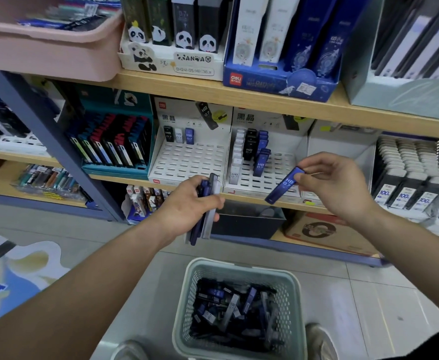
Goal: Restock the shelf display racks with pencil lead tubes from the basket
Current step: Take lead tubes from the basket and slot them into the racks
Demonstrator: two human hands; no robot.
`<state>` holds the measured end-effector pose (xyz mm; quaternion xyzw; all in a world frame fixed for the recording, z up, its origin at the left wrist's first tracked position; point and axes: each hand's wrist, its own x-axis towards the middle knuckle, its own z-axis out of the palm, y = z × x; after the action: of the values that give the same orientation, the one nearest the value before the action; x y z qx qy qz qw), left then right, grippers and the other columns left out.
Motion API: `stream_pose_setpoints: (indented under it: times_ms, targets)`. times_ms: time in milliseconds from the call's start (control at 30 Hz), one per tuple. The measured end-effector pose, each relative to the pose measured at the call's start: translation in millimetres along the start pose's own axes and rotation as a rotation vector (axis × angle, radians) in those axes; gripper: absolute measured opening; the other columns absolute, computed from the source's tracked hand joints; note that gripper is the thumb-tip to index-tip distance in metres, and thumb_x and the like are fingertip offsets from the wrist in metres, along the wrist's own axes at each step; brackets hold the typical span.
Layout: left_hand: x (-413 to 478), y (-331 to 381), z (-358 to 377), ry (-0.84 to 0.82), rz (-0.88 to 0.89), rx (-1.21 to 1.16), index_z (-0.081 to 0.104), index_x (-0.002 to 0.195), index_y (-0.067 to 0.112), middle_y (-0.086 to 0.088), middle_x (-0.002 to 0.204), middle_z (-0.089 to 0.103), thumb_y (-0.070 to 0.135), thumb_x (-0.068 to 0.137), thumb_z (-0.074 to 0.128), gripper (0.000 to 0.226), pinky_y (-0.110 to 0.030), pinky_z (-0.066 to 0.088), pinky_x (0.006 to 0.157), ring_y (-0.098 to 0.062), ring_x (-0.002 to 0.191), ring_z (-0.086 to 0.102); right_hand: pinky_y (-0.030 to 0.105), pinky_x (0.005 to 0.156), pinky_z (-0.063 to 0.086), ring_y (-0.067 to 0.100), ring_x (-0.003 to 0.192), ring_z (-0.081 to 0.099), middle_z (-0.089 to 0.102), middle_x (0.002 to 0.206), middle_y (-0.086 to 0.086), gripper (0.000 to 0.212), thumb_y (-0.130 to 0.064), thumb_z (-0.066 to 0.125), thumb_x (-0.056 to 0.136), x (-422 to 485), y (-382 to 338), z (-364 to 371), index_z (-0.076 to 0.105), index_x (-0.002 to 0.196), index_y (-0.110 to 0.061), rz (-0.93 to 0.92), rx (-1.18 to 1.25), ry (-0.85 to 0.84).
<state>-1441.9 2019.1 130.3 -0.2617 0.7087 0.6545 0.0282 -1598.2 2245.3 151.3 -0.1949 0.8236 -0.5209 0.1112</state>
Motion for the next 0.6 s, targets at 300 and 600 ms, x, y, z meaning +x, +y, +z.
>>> stream_pose_setpoints:
  times_ms: [300, 600]
  targets:
    - [8.2, 5.9, 1.0, 0.073, 0.002, 0.038, 0.058, 0.11, 0.003, -0.017, 0.088, 0.069, 0.014, 0.09, 0.071, 0.027, -0.02, 0.054, 0.056, -0.012, 0.063, 0.069, 0.025, 0.078, 0.057, 0.008, 0.078, 0.068, 0.071, 0.085, -0.006, 0.027, -0.008, 0.077, 0.084, 50.5, 7.3, 27.9, 0.066, 0.081, -0.032, -0.165, -0.143, 0.033]
    - [14.6, 3.9, 0.3, 0.08, -0.001, 0.03, 0.059, 0.109, 0.007, -0.021, 0.1, 0.072, 0.017, 0.091, 0.071, 0.024, -0.024, 0.057, 0.059, -0.016, 0.069, 0.072, 0.014, 0.074, 0.054, -0.001, 0.076, 0.067, 0.068, 0.083, -0.016, 0.02, -0.01, 0.075, 0.086, 49.3, 15.6, 26.8, 0.069, 0.088, -0.029, -0.224, -0.238, -0.019]
